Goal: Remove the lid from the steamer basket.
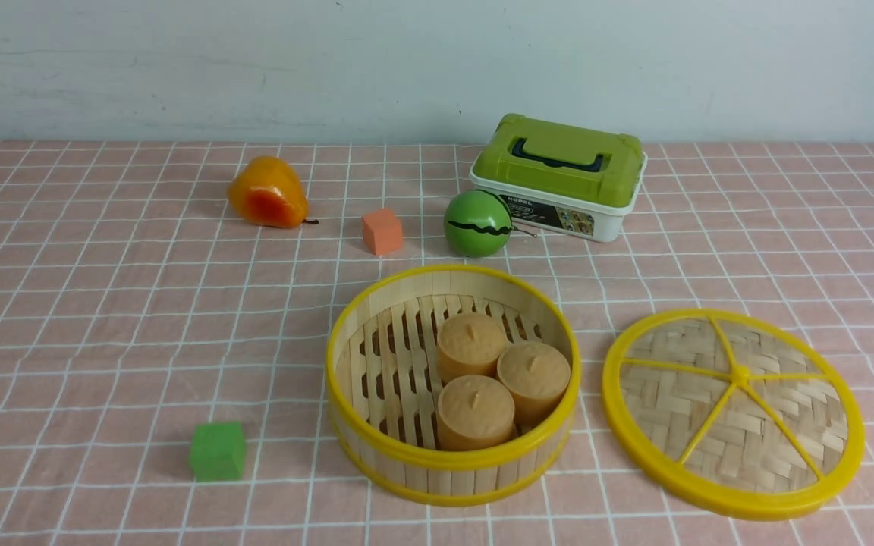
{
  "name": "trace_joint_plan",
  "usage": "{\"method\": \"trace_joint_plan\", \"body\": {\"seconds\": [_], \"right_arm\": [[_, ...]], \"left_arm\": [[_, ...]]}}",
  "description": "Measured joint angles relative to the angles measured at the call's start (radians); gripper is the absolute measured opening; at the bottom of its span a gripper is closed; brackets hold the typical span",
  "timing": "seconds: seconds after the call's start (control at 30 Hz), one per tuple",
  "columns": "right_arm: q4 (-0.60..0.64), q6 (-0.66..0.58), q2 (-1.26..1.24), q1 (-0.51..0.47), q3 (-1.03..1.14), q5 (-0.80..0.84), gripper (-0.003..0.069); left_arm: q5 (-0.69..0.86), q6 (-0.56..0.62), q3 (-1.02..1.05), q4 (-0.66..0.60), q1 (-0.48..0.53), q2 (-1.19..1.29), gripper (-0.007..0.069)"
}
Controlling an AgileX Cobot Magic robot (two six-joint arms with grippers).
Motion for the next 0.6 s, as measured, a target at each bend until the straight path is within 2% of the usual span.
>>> {"method": "trace_joint_plan", "body": {"seconds": [0.07,0.13,0.17,0.37,0.47,0.6], "right_arm": [[-0.080,0.042,-0.045,-0.016,0.077,-0.014,0.0002],[-0.145,0.166,-0.081,-0.051,0.150,-0.015,0.0003],[-0.150,0.178,-0.087,-0.054,0.155,-0.014,0.0003],[-0.331,0.560,-0.147,-0.090,0.191,0.099,0.0003],[-0.358,0.628,-0.147,-0.090,0.191,0.157,0.0003],[-0.363,0.651,-0.147,-0.090,0.189,0.197,0.0002]], "left_arm": [[0.000,0.000,0.000,0.000,0.000,0.000,0.0239],[0.000,0.000,0.000,0.000,0.000,0.000,0.0239],[0.000,0.000,0.000,0.000,0.000,0.000,0.0239],[0.000,0.000,0.000,0.000,0.000,0.000,0.0239],[0.000,0.000,0.000,0.000,0.000,0.000,0.0239],[0.000,0.000,0.000,0.000,0.000,0.000,0.0239]]}}
